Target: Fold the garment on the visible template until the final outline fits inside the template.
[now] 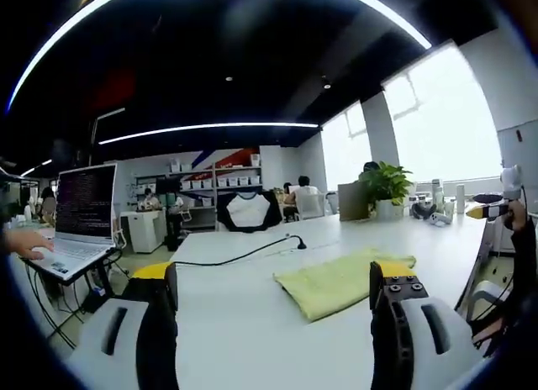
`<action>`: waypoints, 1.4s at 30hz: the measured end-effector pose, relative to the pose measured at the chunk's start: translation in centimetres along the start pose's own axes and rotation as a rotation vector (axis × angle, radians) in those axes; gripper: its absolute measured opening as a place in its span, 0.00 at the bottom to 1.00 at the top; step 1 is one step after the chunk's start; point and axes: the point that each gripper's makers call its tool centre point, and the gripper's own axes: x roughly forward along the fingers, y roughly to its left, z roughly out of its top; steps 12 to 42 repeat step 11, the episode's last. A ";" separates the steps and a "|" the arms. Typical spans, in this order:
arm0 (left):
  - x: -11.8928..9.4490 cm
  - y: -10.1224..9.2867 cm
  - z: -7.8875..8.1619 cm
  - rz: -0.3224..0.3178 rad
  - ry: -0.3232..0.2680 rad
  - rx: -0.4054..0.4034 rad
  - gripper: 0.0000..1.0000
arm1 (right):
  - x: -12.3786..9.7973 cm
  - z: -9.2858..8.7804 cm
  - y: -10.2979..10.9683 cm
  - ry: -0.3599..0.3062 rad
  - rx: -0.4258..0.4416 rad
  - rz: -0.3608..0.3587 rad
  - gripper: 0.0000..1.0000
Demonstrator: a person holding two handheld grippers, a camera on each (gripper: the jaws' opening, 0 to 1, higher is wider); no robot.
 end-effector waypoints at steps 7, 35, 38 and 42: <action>-0.2 -0.3 0.5 -0.017 -0.020 0.004 1.00 | 0.1 -0.3 0.3 0.015 -0.013 0.007 0.99; -0.1 -0.6 0.5 -0.019 -0.017 0.007 1.00 | 0.1 -0.3 0.3 0.019 -0.017 0.008 0.99; -0.1 -0.6 0.5 -0.019 -0.017 0.007 1.00 | 0.1 -0.3 0.3 0.019 -0.017 0.008 0.99; -0.1 -0.6 0.5 -0.019 -0.017 0.007 1.00 | 0.1 -0.3 0.3 0.019 -0.017 0.008 0.99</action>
